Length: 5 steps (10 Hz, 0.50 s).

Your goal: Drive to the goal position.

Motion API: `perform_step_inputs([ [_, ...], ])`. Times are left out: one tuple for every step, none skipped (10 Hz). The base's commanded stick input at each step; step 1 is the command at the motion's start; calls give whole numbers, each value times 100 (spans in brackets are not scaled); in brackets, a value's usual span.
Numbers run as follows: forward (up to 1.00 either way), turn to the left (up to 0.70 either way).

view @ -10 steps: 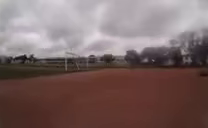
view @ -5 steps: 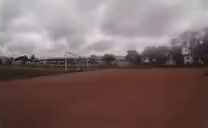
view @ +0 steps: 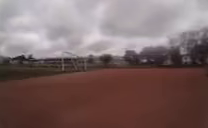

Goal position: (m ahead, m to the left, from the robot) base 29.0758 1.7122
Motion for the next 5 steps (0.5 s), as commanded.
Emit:
perform_step_inputs([
  [70,0],
  [70,0],
  [70,0],
  [70,0],
  [70,0],
])
